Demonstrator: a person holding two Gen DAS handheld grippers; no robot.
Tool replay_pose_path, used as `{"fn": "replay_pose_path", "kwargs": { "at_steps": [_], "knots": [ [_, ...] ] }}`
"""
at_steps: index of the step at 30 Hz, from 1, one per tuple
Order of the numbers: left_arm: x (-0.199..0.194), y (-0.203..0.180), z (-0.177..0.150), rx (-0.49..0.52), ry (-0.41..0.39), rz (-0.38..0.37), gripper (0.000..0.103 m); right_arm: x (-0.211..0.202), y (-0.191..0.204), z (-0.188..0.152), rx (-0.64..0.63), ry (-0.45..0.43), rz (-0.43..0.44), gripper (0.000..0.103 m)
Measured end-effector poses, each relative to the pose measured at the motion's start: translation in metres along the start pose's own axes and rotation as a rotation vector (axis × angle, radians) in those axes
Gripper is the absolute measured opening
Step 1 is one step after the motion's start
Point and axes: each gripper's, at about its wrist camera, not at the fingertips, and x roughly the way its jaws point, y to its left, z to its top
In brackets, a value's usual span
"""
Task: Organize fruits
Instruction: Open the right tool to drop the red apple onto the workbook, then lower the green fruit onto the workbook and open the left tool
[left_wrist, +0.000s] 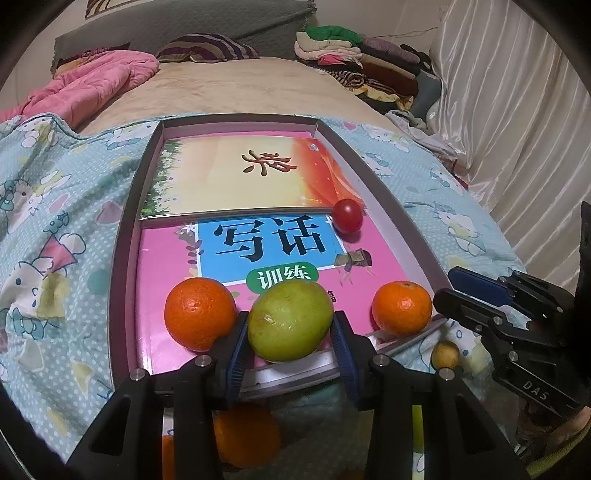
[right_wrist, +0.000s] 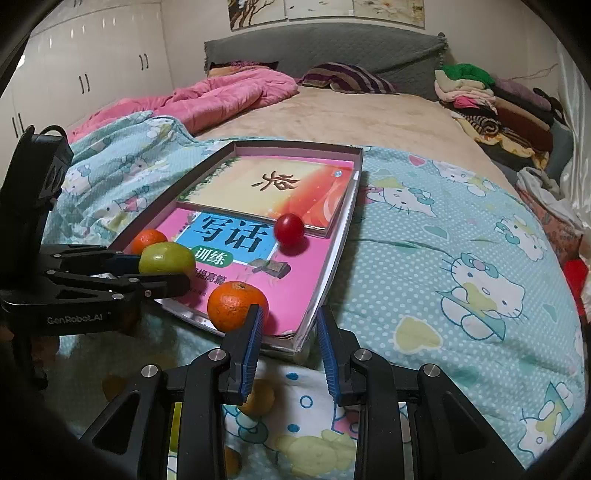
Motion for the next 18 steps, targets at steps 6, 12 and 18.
{"fn": "replay_pose_path", "kwargs": {
  "at_steps": [6,12,18],
  "knots": [
    [0.0018,-0.0051,0.0008,0.005,0.001,0.010,0.044,-0.0020,-0.0012,0.0002,0.004,-0.011,0.003,0.032],
    [0.0008,-0.0059,0.0007,0.007,0.000,0.014,0.046,0.0015,-0.0026,-0.0014,0.007,0.000,0.002,0.032],
    [-0.0051,-0.0062,-0.0007,0.004,-0.011,0.007,0.059,-0.0011,-0.0054,-0.0015,0.020,-0.008,0.004,0.038]
  ]
}}
